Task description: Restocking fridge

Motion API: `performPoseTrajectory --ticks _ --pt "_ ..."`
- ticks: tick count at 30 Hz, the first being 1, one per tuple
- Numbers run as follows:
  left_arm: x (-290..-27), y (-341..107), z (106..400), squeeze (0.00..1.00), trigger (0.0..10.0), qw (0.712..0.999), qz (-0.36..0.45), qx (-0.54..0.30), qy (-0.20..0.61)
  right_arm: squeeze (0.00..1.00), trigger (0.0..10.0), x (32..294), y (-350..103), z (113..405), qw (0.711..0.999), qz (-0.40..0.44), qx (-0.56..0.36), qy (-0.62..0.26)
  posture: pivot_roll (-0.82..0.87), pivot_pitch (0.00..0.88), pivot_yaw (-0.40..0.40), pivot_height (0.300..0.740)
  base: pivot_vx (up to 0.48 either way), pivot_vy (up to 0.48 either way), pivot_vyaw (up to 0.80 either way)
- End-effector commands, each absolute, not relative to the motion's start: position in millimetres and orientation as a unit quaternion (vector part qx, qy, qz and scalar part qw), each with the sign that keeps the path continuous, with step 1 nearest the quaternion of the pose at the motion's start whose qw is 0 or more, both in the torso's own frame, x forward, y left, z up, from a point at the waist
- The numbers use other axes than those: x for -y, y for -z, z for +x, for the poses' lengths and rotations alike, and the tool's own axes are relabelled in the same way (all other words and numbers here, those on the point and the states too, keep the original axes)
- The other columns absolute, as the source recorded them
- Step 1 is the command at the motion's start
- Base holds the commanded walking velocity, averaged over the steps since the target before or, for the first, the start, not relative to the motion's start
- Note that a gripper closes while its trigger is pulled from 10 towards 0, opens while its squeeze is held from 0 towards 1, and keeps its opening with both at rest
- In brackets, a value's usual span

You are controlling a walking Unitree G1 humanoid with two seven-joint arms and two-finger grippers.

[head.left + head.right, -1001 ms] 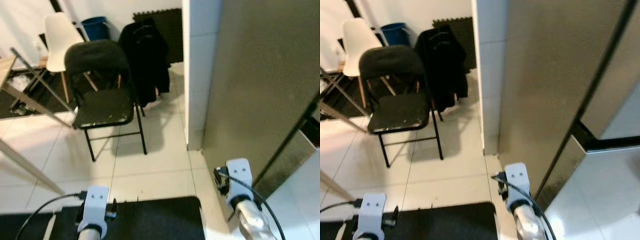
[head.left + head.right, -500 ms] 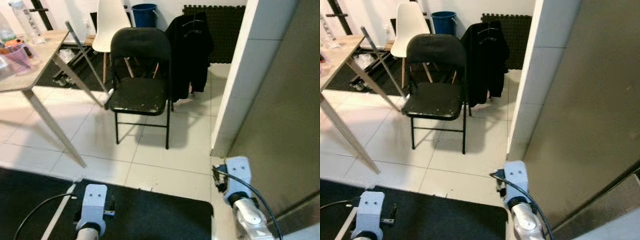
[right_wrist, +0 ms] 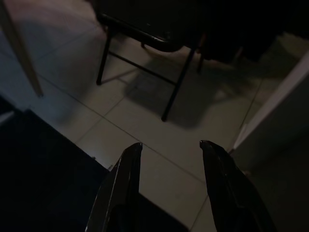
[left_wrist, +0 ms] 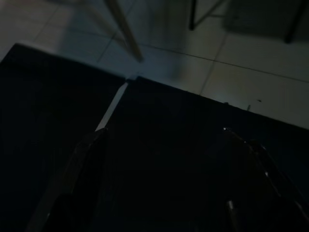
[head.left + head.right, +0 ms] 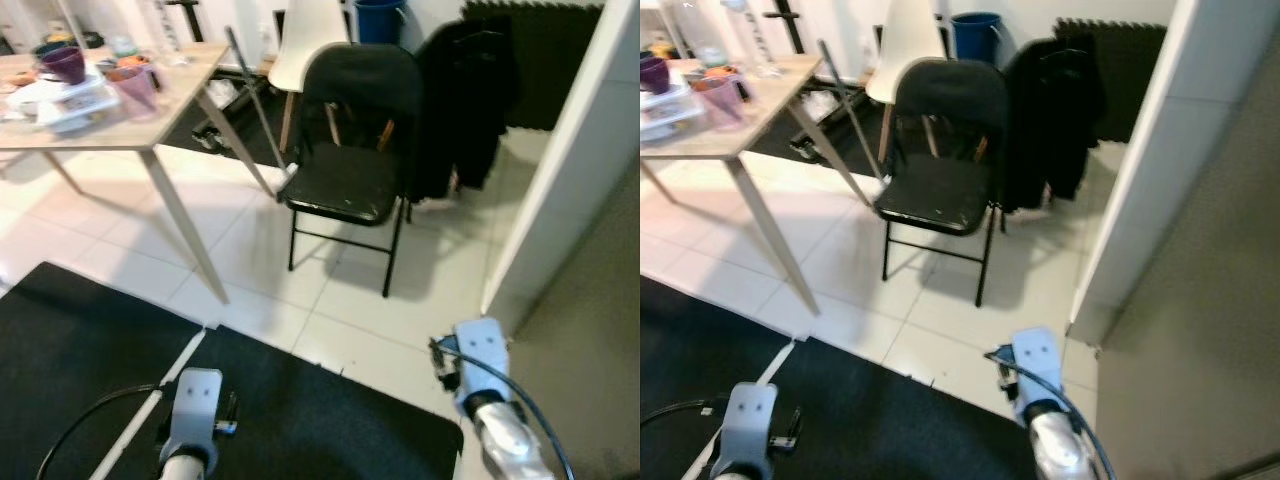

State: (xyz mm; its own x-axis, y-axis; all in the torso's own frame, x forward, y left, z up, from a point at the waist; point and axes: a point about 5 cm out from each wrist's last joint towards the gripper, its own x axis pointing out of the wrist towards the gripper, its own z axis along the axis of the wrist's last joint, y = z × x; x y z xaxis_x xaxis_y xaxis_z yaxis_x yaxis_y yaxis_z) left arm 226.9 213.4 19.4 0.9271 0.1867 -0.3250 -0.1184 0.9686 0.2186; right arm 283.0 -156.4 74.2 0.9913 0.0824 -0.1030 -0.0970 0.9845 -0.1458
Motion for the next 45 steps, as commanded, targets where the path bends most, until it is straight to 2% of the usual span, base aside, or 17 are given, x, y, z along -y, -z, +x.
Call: performPoseTrajectory --ticks 1,45 --pt "-215.0 -9.8 218.8 0.0 10.0 0.972 0.098 -0.198 -0.08 0.0 10.0 154.3 -67.2 278.4 0.994 -0.072 -0.063 -0.051 -0.11 0.201 0.041 0.74 0.0 0.0 0.76" --pt "-214.1 -9.5 220.1 0.0 10.0 0.972 0.1 -0.197 -0.08 0.0 10.0 151.0 -66.5 277.6 0.994 -0.068 -0.063 -0.052 -0.11 0.202 0.047 0.74 0.0 0.0 0.76"
